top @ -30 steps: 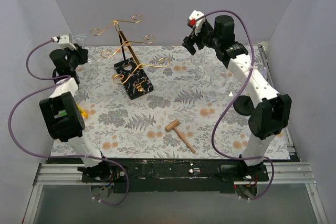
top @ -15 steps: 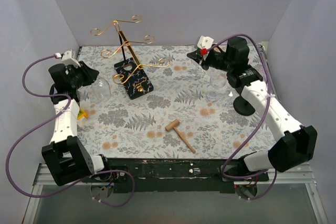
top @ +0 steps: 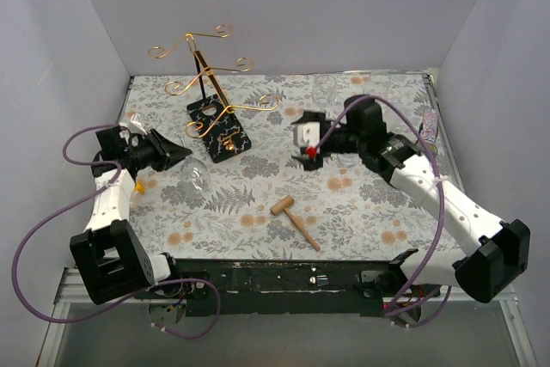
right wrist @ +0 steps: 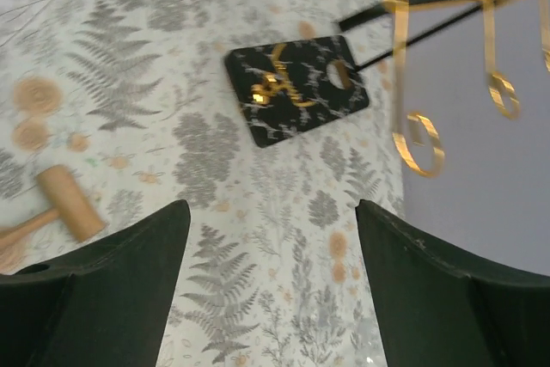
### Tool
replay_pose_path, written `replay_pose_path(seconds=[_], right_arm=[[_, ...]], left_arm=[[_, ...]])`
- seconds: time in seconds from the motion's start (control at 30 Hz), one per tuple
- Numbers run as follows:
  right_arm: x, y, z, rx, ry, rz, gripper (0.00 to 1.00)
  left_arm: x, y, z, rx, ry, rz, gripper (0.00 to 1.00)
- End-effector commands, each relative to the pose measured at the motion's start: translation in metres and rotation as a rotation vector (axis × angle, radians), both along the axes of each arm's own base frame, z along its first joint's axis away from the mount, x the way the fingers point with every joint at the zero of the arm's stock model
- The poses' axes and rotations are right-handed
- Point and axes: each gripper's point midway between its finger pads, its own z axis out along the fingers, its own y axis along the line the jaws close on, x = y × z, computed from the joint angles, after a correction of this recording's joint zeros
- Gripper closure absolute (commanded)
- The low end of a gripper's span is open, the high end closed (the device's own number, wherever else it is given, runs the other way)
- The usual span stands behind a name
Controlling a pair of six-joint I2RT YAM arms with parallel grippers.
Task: Take the wine glass off the wine glass rack
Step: Pick up the wine glass from the wine rack, then place the wine glass at the center of the board.
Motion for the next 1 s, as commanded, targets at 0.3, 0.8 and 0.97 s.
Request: replay_pose_path(seconds=[0.3, 0.8, 0.97], right_arm=[[-0.108, 0.078, -0.055, 0.098, -0.593, 0.319, 0.11], [-0.107, 0.159, -0.056, 0.179, -0.522, 0.322, 0.11], [-0.111, 0.175, -0.059, 0.173, -0.449, 0.347, 0.11]], left_arm=[[-0.064, -0.053, -0.027, -0.585, 0.46, -0.045, 1.0], [-0.068, -0.055, -0.039, -0.674, 0.611, 0.022, 1.0], [-0.062, -0.053, -0.038, -0.683, 0.61, 0.028, 1.0]])
